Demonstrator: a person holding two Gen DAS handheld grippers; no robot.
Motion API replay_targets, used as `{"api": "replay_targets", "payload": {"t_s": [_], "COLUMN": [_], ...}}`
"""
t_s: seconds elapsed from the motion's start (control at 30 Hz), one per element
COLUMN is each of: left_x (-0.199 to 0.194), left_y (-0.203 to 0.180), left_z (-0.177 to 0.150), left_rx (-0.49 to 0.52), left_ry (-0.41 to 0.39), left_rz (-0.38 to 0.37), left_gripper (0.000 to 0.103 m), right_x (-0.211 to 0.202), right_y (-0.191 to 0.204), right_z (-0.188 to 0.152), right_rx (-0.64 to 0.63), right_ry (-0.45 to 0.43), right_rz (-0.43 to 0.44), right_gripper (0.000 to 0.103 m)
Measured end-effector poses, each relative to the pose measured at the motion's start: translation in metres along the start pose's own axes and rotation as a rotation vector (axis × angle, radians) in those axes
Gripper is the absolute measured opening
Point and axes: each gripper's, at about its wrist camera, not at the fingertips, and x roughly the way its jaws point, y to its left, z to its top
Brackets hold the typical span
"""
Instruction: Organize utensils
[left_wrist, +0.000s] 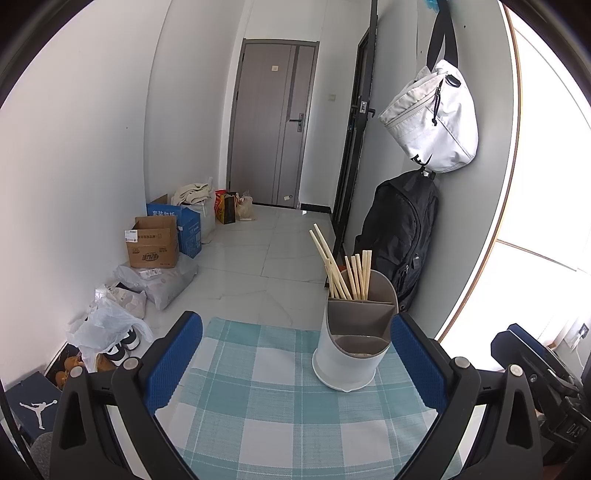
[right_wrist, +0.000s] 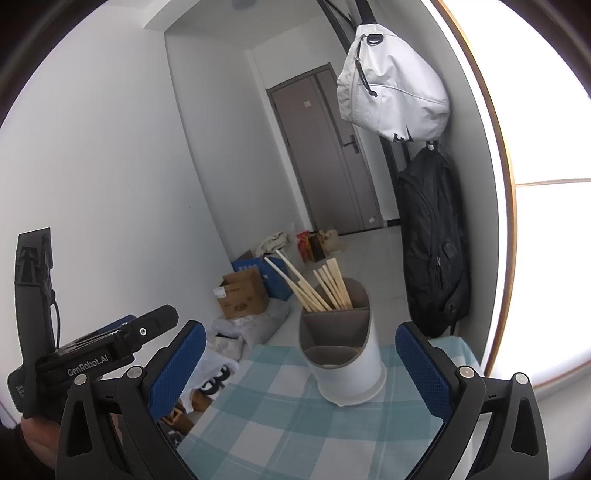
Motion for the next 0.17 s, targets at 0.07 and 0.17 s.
{"api": "replay_targets", "payload": {"t_s": [0.07,0.17], "left_x": [0.0007,0.0055], "left_y": [0.0007,0.0028], "left_z": [-0.0006,-0.0012], "left_rx": [-0.001,-0.011], "left_ry": [-0.006,-0.005], "left_rz": [0.003,0.018], "left_gripper": [0.099,0.099], "right_x": [0.0016,0.0068], "right_y": [-0.0012,-0.0042], "right_z": [-0.0010,-0.0029], "right_rx": [0.000,0.002], "right_ry": [0.003,0.015], "right_rz": [-0.001,-0.005], "right_gripper": [0.103,0.103]}}
